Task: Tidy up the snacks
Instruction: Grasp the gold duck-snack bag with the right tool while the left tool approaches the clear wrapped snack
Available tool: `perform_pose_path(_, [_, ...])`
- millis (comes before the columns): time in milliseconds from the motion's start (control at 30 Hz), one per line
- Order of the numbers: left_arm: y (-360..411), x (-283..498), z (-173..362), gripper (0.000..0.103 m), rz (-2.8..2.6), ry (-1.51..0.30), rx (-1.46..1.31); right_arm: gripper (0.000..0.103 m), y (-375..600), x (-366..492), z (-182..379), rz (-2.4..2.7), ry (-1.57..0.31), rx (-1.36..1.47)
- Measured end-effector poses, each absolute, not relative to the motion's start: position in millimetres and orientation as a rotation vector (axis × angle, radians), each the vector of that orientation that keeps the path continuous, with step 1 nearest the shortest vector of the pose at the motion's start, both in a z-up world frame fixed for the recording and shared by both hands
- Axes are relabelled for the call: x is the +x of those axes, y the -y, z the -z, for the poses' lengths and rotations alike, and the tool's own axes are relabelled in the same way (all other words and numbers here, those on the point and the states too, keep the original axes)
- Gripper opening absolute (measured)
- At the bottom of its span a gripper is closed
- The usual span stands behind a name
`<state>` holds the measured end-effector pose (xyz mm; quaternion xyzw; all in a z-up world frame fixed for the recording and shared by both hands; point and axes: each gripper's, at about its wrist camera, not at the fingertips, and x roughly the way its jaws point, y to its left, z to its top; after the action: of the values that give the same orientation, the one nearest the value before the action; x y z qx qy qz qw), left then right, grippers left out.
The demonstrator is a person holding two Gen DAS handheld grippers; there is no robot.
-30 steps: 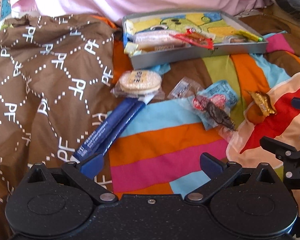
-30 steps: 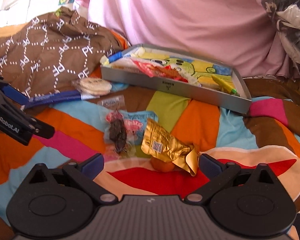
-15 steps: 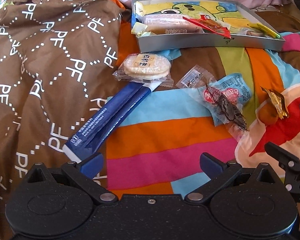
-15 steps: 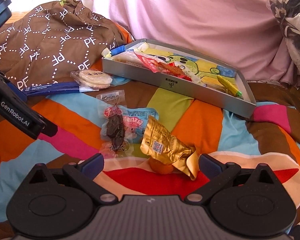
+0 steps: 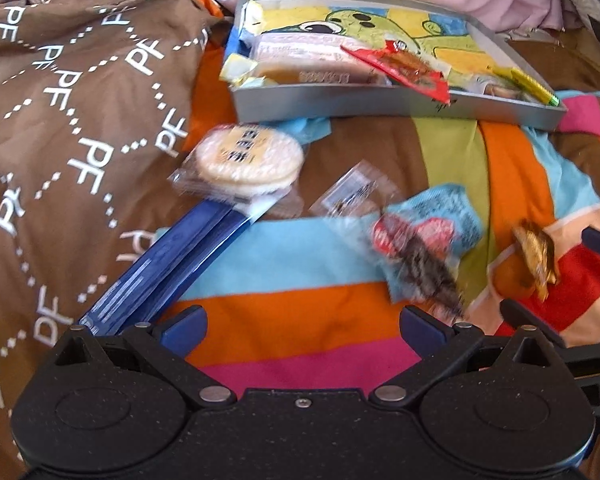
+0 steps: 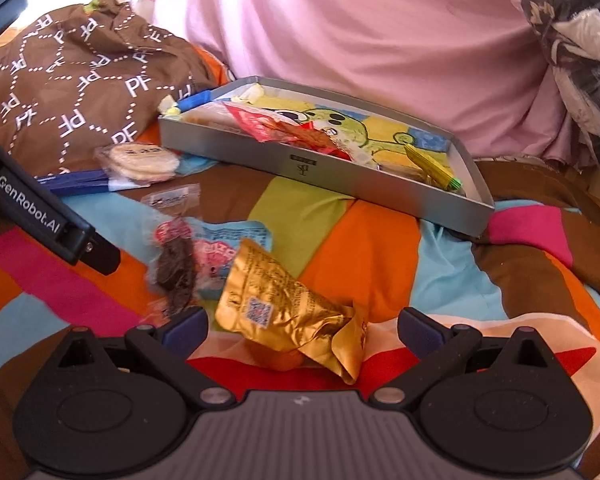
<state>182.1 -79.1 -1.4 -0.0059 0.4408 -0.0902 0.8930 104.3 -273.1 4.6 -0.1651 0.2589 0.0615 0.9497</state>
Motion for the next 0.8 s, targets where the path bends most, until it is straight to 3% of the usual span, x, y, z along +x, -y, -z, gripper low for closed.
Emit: perform_pose_path(800, [118.8,218.1,10.9,0.1,0.174,-0.943,-0.082,0.103,320.1,118.0,-23.3,0.027,-0.414,-0.154])
